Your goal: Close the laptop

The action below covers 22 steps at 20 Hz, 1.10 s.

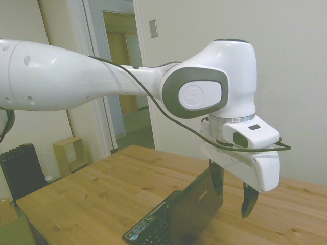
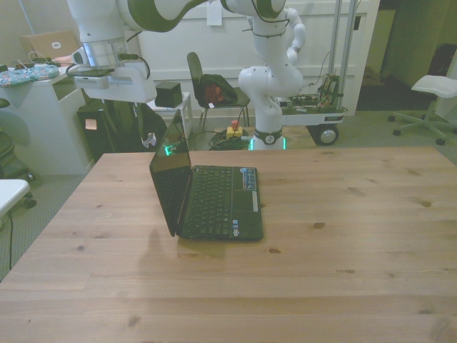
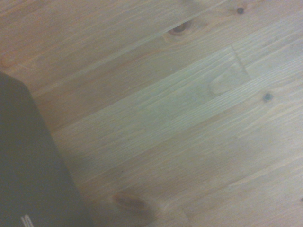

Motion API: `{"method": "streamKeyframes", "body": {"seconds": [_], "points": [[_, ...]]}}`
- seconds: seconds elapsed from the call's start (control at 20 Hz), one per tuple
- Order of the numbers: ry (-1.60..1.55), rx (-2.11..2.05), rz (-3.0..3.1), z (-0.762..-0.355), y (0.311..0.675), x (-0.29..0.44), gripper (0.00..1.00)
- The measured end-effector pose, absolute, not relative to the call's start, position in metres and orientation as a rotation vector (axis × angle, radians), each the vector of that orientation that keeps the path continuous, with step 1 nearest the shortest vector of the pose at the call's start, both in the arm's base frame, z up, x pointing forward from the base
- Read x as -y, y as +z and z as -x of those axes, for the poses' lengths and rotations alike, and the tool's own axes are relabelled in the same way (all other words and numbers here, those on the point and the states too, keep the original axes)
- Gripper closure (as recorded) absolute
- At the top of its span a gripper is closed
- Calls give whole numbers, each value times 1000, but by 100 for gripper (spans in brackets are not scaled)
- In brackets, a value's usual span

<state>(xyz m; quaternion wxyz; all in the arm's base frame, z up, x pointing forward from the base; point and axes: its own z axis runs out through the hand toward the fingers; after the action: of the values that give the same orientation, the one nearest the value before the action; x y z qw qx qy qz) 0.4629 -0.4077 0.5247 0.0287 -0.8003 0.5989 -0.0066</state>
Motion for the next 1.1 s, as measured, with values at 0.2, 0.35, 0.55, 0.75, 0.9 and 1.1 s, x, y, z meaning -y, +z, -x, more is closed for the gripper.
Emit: {"method": "streamKeyframes", "body": {"seconds": [0.2, 0.35, 0.55, 0.75, 0.9, 1.1], "points": [[22, -1834, 2476, -465, 511, 401, 100], [23, -1823, 2481, -467, 511, 397, 100], [16, -1811, 2486, -468, 515, 393, 100], [14, -1801, 2491, -470, 516, 389, 100], [14, -1796, 2495, -471, 516, 387, 100], [12, -1789, 2500, -473, 517, 385, 100]]}}
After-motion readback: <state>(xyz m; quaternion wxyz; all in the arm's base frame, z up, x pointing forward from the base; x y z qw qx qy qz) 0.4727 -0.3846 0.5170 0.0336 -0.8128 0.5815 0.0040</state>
